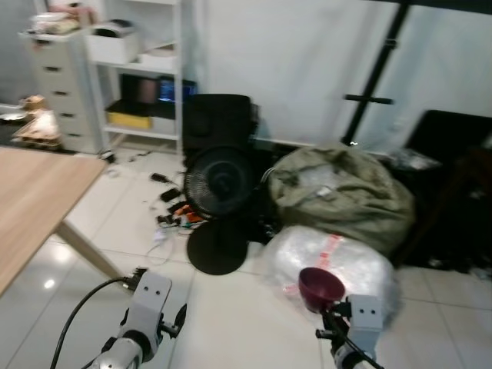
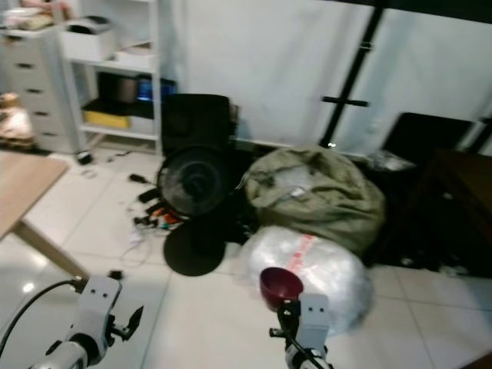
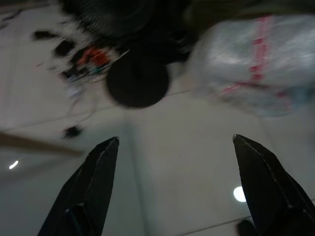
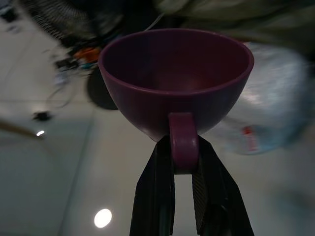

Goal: Setting the table

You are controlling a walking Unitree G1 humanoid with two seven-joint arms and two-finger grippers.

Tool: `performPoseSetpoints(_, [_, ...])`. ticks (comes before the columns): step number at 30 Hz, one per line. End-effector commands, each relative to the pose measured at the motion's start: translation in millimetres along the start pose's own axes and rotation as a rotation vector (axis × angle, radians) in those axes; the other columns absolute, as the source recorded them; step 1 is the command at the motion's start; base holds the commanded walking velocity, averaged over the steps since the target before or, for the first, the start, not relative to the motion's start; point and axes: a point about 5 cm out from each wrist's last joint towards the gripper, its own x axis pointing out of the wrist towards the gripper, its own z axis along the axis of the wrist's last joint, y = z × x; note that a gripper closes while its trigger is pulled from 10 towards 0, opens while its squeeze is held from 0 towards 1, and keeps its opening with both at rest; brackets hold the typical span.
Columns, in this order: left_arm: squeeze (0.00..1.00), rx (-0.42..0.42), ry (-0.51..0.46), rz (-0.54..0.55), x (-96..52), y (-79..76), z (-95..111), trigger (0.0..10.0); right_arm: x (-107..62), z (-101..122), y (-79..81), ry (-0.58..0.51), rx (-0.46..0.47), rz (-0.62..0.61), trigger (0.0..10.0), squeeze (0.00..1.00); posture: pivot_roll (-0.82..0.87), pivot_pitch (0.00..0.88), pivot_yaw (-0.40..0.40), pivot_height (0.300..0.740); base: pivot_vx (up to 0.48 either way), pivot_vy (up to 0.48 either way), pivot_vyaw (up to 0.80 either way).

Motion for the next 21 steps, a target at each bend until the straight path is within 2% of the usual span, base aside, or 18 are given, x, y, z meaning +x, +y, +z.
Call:
performPoseSetpoints(1, [0.0,0.0,0.041,-0.001,-3.8,1.1,-10.9,10.0,-2.7,-4.4,1.5,0.008,0.002,-0.002,10.0,0.0,0.01,0.103,0.026,0.74,0.0,0.0,-0.75])
performPoseSetpoints(11, [0.0,0.008,0.033,-0.025,2.4,-4.6,-7.0,10.0,-0.9,0.7,-3.6,-0.008,0.0,-0.018,10.0,0.0,0.0,0.108,0.052,0.74,0.0,0.0,-0.75])
performPoseSetpoints(21, [0.0,0.014,0.03,-0.033,3.4,-3.4,-6.4,10.0,-3.1,-2.0,-2.1,-0.006,0.001,-0.023,10.0,0.0,0.01,0.113,0.06,0.74,0.0,0.0,-0.75])
